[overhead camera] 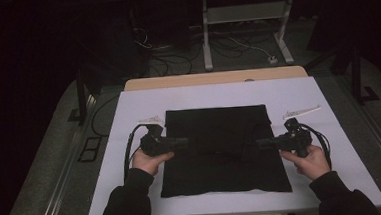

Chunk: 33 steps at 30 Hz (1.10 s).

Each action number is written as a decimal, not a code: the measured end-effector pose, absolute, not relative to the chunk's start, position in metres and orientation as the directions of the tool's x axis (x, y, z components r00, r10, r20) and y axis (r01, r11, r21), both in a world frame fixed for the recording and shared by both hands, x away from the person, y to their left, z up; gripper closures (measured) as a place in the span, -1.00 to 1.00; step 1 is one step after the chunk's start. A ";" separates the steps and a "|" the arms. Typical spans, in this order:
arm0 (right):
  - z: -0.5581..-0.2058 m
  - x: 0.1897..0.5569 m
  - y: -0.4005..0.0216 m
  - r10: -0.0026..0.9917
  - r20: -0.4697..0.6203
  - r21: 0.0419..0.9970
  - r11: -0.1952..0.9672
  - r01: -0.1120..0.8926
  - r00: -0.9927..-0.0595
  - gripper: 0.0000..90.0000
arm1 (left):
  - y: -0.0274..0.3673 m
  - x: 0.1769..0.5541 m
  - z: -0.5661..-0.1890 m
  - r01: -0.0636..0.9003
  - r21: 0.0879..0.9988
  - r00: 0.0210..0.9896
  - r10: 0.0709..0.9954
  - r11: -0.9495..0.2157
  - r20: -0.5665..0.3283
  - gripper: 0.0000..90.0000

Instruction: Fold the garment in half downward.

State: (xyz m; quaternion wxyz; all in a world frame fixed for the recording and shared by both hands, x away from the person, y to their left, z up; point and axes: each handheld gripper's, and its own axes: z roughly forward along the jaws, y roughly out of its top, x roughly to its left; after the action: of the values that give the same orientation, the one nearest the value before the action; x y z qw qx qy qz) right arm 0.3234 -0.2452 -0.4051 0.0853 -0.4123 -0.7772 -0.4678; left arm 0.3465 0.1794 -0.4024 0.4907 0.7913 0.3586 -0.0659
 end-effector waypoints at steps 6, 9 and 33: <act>-0.411 0.314 -0.241 0.545 0.525 0.633 0.264 0.728 -0.654 0.92 | 0.180 0.332 -0.404 0.627 0.717 0.749 0.491 -0.306 -0.445 0.82; -0.412 0.311 -0.241 0.533 0.535 0.627 0.270 0.731 -0.655 0.91 | 0.179 0.324 -0.406 0.620 0.709 0.759 0.484 -0.336 -0.434 0.82; -0.427 0.274 -0.249 0.441 0.599 0.557 0.371 0.743 -0.668 0.92 | 0.163 0.291 -0.424 0.554 0.611 0.832 0.354 -0.566 -0.427 0.83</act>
State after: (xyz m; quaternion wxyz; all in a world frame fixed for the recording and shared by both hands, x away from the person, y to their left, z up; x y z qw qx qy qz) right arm 0.2736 -0.2495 -0.4274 0.1780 -0.3662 -0.8085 -0.4248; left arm 0.2911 0.1626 -0.4243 0.3871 0.8753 0.2594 -0.1295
